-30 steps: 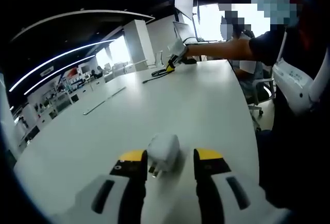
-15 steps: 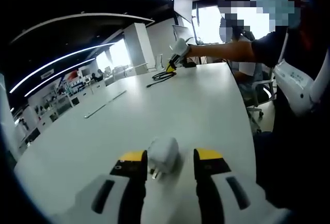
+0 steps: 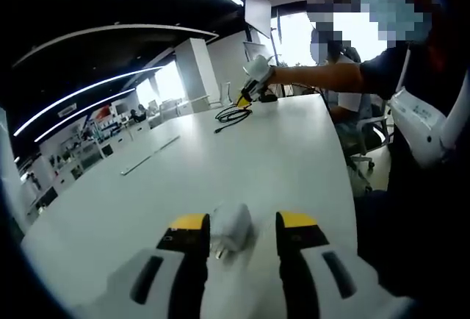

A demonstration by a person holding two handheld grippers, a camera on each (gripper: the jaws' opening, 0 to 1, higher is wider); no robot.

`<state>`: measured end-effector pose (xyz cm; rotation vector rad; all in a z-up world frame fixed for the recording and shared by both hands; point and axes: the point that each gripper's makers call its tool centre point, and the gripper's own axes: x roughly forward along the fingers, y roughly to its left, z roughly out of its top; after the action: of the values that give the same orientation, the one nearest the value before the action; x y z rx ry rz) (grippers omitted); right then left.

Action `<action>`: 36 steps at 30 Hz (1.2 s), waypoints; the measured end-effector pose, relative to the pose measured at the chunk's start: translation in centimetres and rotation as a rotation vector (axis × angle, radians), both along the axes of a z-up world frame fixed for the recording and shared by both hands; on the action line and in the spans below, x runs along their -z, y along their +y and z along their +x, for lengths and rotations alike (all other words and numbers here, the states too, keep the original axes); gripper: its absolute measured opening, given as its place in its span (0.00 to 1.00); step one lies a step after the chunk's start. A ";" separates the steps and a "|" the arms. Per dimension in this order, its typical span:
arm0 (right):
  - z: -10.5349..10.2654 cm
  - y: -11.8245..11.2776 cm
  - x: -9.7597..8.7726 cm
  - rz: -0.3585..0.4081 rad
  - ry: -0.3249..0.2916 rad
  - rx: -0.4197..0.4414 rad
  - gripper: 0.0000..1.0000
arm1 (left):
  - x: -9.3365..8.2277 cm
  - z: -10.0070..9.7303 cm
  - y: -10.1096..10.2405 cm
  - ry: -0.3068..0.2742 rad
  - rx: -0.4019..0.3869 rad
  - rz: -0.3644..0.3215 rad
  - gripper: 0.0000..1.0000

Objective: Plug the desk Type‑C cable into the charger adapter.

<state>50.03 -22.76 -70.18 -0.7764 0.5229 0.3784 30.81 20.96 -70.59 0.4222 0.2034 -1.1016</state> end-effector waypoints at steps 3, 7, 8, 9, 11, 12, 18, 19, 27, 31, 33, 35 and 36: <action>-0.3 0.3 -0.1 0.002 0.001 -0.004 0.02 | -0.1 -0.2 0.0 -0.003 0.004 -0.004 0.35; -1.1 1.0 -0.2 0.005 0.000 -0.013 0.02 | -0.3 -0.4 -0.1 -0.007 0.011 -0.013 0.35; -1.3 1.2 -0.3 0.007 -0.002 -0.017 0.02 | -0.3 -0.4 -0.1 -0.008 0.012 -0.014 0.35; -1.6 1.4 -0.3 0.010 -0.001 -0.019 0.02 | -0.3 -0.5 -0.2 -0.010 0.014 -0.013 0.35; -2.0 1.7 -0.3 0.009 0.001 -0.022 0.02 | -0.3 -0.6 -0.2 -0.009 0.018 -0.014 0.35; -2.2 1.9 -0.2 0.009 0.000 -0.024 0.02 | -0.2 -0.7 -0.3 -0.009 0.020 -0.015 0.35; -3.0 2.3 -0.2 0.009 0.006 -0.031 0.02 | -0.4 -0.9 -0.1 -0.015 0.023 -0.018 0.35; -3.1 2.3 -0.2 0.007 0.007 -0.030 0.02 | -0.4 -1.0 -0.1 -0.014 0.023 -0.020 0.35; -3.7 2.4 -0.5 0.029 0.012 -0.010 0.02 | -0.6 -1.4 0.2 -0.017 0.021 -0.026 0.35; -4.6 2.8 -0.6 0.041 0.023 0.000 0.02 | -0.6 -1.6 0.3 -0.017 0.021 -0.027 0.35; -5.0 2.9 -0.6 0.050 0.029 0.005 0.02 | -0.7 -1.6 0.4 -0.019 0.022 -0.031 0.35; -5.5 3.2 -0.6 0.058 0.035 0.011 0.02 | -0.8 -1.8 0.4 -0.021 0.024 -0.035 0.35; -5.7 3.3 -0.5 0.059 0.039 0.013 0.02 | -0.9 -1.8 0.4 -0.022 0.023 -0.035 0.35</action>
<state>44.32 -19.43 -69.66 -0.7097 0.5513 0.3956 29.00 21.39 -69.73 0.4058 0.1601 -1.1216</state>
